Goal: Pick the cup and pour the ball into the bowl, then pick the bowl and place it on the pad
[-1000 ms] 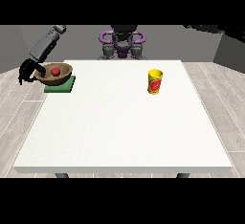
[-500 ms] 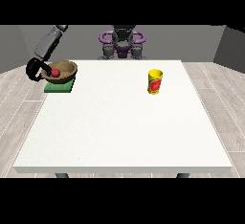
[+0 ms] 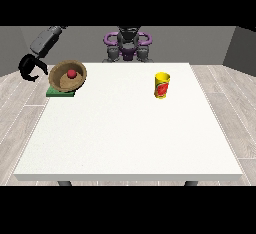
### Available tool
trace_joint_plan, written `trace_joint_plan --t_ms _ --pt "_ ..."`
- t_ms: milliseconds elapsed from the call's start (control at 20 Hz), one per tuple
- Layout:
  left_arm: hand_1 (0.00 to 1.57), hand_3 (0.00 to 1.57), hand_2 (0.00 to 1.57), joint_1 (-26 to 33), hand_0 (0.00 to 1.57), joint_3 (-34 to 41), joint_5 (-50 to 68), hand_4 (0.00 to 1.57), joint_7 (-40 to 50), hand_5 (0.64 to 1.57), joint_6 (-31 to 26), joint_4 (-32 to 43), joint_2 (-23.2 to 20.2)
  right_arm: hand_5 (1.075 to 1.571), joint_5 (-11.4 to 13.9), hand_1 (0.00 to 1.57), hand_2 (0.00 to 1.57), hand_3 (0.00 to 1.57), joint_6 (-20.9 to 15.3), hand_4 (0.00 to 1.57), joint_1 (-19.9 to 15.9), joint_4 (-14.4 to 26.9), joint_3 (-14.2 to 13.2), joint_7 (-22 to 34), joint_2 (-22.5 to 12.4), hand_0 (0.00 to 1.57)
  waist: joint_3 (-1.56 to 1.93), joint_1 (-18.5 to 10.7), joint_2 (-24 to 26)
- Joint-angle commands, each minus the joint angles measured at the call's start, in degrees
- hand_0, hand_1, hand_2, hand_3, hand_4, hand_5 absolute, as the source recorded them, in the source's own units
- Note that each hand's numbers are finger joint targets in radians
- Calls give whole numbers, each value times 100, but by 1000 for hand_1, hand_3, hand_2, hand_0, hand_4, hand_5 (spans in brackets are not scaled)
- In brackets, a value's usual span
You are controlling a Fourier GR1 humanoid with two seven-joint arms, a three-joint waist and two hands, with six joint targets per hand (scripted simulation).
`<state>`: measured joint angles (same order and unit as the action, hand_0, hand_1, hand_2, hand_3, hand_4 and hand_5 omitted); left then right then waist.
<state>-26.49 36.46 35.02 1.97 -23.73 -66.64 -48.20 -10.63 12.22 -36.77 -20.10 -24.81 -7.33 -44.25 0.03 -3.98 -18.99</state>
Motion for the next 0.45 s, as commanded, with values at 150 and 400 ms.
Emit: trace_joint_plan --t_ms 150,400 --pt "0 0 0 -120 0 -449 718 983 1078 1570 290 -1044 492 1471 96 0 0 0 -78 0 -91 367 22 549 -366 0 19 -164 769" --pt "0 0 0 385 0 -859 69 983 1047 1570 555 -452 873 1219 30 0 0 0 364 701 -470 -336 251 696 80 0 -26 357 2264"
